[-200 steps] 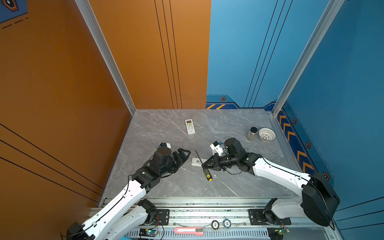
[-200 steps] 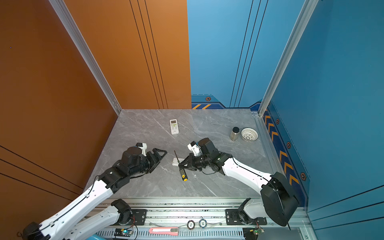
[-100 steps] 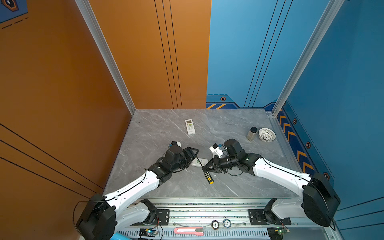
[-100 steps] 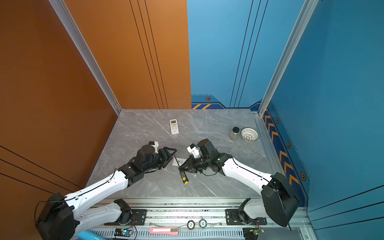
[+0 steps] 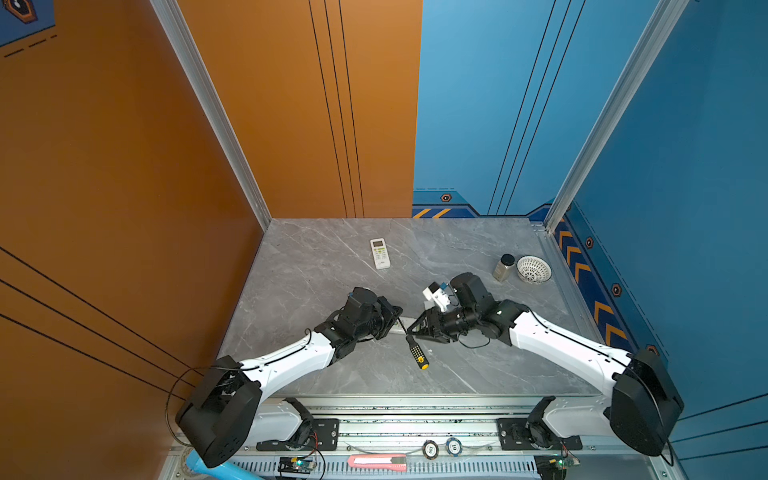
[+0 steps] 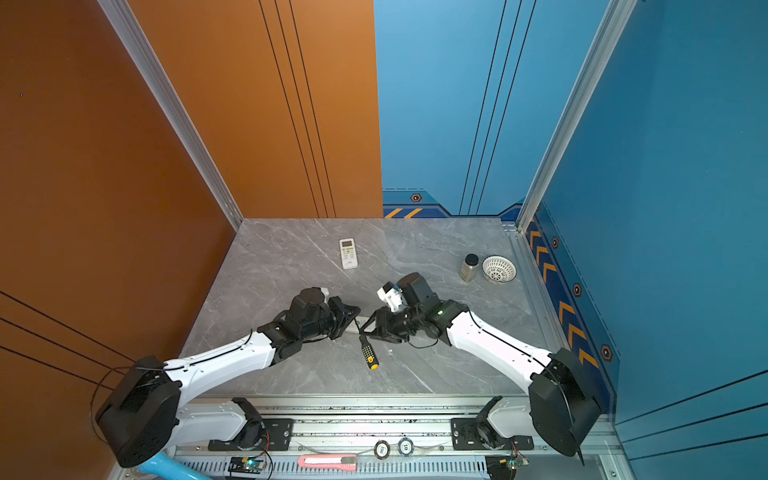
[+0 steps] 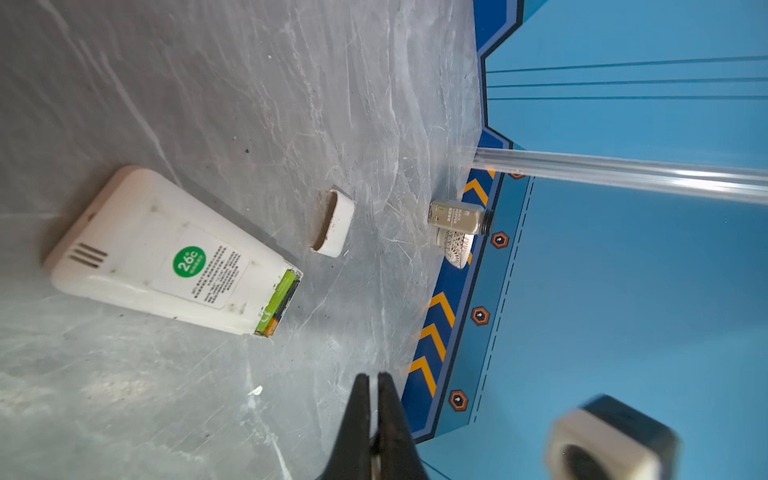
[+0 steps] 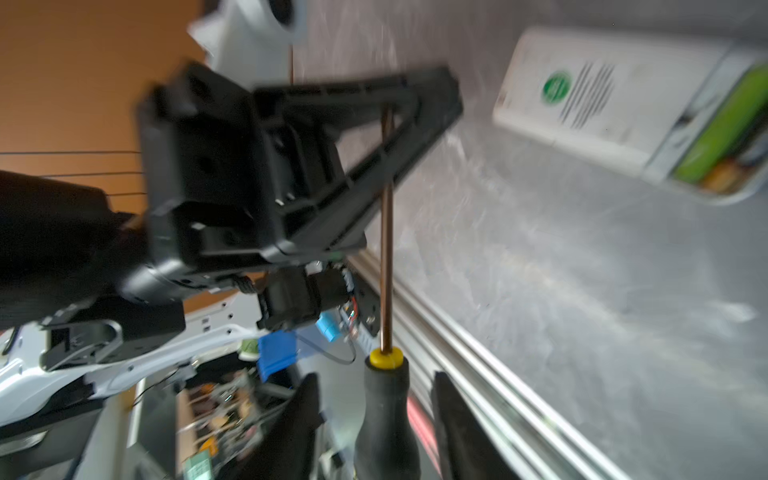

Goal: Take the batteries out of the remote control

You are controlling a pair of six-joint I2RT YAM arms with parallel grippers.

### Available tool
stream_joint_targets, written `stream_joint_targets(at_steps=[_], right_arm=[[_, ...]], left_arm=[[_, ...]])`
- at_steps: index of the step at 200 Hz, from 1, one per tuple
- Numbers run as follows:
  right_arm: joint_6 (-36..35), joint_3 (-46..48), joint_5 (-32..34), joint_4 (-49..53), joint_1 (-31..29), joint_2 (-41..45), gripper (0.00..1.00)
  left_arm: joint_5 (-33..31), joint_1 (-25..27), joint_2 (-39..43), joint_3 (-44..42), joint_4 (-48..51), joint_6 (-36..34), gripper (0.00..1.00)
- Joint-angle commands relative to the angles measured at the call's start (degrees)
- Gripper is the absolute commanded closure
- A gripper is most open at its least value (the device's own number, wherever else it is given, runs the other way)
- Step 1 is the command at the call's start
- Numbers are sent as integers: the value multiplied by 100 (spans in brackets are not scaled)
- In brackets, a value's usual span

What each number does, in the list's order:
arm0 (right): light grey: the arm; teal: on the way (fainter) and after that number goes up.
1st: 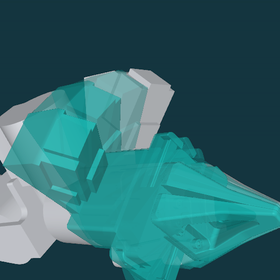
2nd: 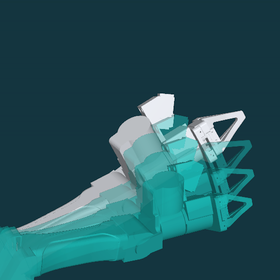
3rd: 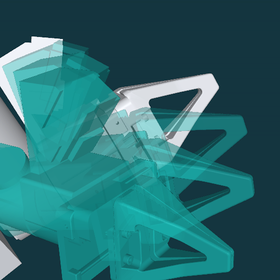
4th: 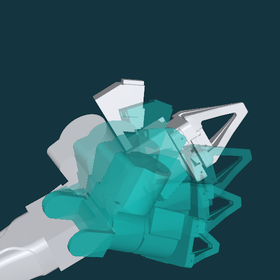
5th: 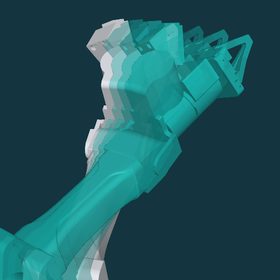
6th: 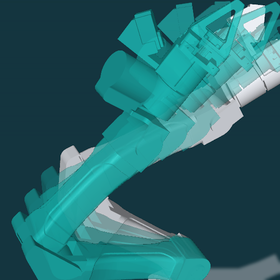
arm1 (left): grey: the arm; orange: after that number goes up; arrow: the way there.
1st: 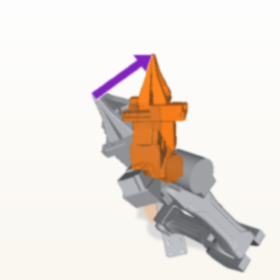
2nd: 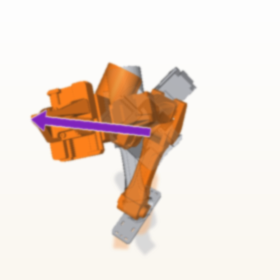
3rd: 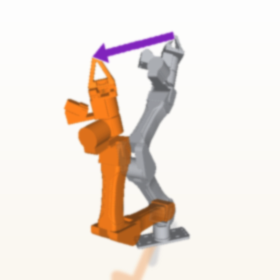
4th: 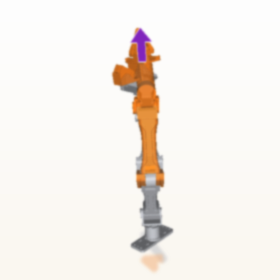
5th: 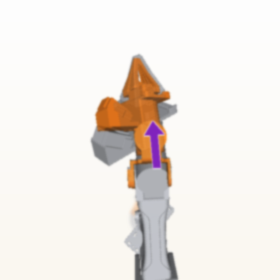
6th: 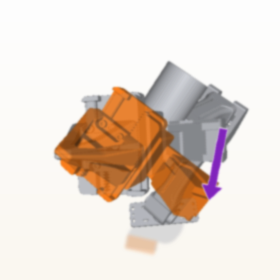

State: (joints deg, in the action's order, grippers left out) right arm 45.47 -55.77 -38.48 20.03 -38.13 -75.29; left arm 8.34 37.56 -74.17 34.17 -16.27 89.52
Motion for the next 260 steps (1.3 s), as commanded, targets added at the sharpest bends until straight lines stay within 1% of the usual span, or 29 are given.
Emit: stream_joint_targets(at_steps=[1,11,17,28,37,46,57,69,82,94,105,121,155,165,173,192,211,226,246,260], right_arm=[[-1978,-950,1651,1440,261,856,20],[-2573,-1101,1989,1477,398,1096,11],[-2847,-1187,2004,1437,515,1181,10],[-3327,-1386,1781,1408,711,1227,9],[-3757,-1516,1564,1416,807,1194,9],[-4150,-1602,1183,1447,858,1109,8],[-4527,-1800,917,1665,860,938,8],[-4739,-2028,607,1945,860,748,8],[-4970,-2073,248,2103,809,638,9],[-5061,-1979,283,2123,691,586,9],[-4981,-1975,612,2165,573,490,9],[-4695,-1953,606,2054,487,358,10],[-4341,-1753,1193,1782,-78,261,11],[-4117,-1565,1331,1536,-156,305,11],[-3927,-1366,1629,1277,-388,380,11],[-3531,-889,2157,705,-617,509,11],[-3363,-638,2486,313,-880,531,12],[-3313,-635,2608,301,-967,472,13],[-3105,-552,2553,104,-1008,430,15],[-3008,-527,2503,50,-1055,381,18]], left_arm=[[-280,-48,-134,-564,-1318,1874,100],[-354,-84,-268,-724,-1804,2491,100],[-327,-106,-334,-713,-1844,2761,100],[-296,-127,-414,-606,-1836,3045,100],[-241,-177,-463,-449,-1804,3162,100],[-130,-233,-524,-297,-1732,3192,100],[-107,-251,-580,-166,-1712,3309,100],[-139,-257,-604,-109,-1712,3396,100],[-113,-280,-623,-71,-1752,3488,100],[-133,-302,-608,-76,-1757,3515,100],[-167,-326,-579,-96,-1765,3553,100],[-154,-378,-585,-95,-1761,3550,100],[-189,-408,-625,-61,-1784,3564,100],[-205,-414,-614,-43,-1792,3556,100],[-209,-407,-616,-43,-1786,3555,100],[-227,-405,-616,-35,-1781,3547,100],[-238,-386,-624,-25,-1782,3538,100],[-247,-375,-623,-7,-1783,3520,100],[-281,-340,-625,-12,-1779,3502,100],[-328,-311,-618,-26,-1785,3494,100]])
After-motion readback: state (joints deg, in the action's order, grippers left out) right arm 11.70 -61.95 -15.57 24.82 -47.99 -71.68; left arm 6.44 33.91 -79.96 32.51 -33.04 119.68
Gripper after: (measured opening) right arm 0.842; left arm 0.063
